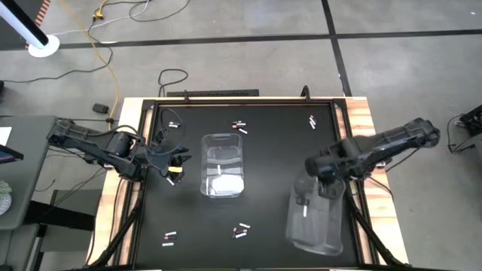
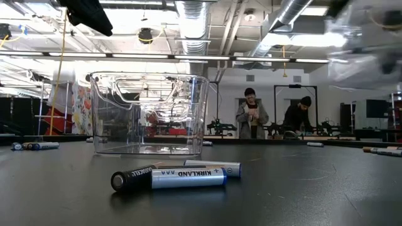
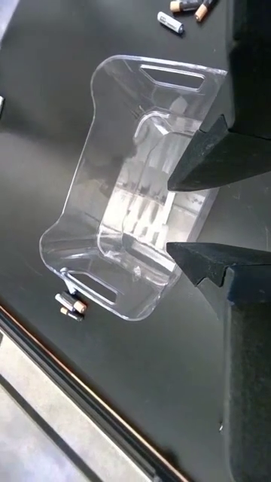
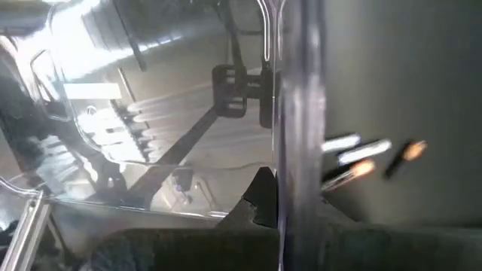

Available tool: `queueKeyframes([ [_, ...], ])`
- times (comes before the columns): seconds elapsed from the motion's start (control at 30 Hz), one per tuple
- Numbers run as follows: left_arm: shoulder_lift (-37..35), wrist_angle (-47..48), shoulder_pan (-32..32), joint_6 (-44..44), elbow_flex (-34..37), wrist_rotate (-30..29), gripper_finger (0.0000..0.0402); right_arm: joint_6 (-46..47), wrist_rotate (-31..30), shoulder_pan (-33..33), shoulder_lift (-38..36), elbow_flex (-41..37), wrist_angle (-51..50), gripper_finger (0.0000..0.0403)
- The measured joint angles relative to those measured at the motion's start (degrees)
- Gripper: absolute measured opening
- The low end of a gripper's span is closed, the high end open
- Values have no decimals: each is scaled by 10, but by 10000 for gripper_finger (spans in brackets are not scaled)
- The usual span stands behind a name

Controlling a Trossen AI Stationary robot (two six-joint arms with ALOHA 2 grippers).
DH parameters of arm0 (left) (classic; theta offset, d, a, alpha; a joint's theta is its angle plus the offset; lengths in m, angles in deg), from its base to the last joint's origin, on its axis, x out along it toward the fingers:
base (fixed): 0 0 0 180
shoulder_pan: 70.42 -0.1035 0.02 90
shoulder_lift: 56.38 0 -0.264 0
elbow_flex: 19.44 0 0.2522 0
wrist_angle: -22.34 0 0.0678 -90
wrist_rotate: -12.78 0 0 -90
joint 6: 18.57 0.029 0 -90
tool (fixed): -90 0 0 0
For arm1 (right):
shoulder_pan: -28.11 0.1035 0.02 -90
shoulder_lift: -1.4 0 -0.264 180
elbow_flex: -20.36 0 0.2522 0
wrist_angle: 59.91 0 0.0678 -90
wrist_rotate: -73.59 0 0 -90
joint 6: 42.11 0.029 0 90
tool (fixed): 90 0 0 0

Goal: Sort batteries
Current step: Move the bottom transparent bin to the center of the table

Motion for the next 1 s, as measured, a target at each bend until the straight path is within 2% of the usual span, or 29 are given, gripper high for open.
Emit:
queueKeyframes([
  [0.23, 0, 2, 0, 1, 0, 0, 116, -194, 0, -141, 100, 102, -35, 1],
  [0.5, 0, 3, 0, 1, 0, 0, 116, -379, 0, -261, 253, 225, -46, 1],
  [0.8, 0, 4, 0, 1, 0, 0, 116, -480, 0, -337, 395, 350, -44, 1],
  [1.0, 0, 5, 0, 7, 0, 0, 116, -506, 1, -357, 465, 380, -42, 1],
])
